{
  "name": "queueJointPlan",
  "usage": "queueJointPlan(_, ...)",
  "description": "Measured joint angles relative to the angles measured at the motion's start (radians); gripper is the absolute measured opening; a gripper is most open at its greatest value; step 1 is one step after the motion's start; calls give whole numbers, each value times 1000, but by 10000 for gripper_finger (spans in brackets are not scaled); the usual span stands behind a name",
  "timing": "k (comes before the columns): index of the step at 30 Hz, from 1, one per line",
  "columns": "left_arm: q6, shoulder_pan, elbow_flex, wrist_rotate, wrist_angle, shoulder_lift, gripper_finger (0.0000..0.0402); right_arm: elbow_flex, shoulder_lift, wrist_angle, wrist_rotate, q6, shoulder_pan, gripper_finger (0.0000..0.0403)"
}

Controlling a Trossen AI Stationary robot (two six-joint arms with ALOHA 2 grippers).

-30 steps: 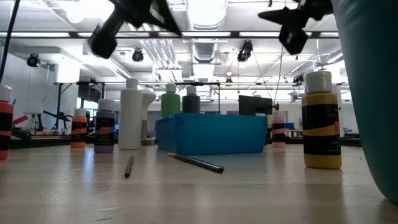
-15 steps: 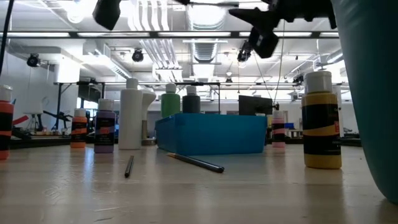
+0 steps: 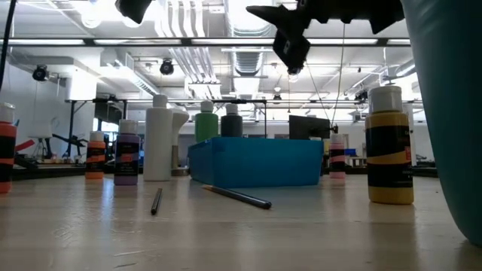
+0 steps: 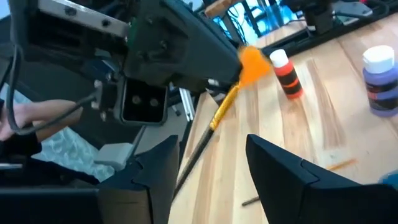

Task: Pick & Place Paint Supplies
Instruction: Put the gold paint brush into the green cup

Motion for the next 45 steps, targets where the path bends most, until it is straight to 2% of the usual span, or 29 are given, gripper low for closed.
queueJointPlan(16,3,0,0,1,-4,0,0,79,85,21,-27,-25,-2,145)
queueJointPlan(21,4,0,0,1,-3,0,0,78,83,25,-16,-24,-2,106)
queueJointPlan(27,6,-1,0,4,-4,0,0,77,112,27,-9,-26,-4,22)
queueJointPlan(33,8,-1,0,9,-19,-2,2,83,131,32,-6,-31,-3,12)
queueJointPlan(41,-3,1,0,-27,-8,-10,47,86,82,-53,7,-83,-8,10)
queueJointPlan(45,-155,-8,0,-53,-13,-38,82,85,20,-129,21,-126,0,10)
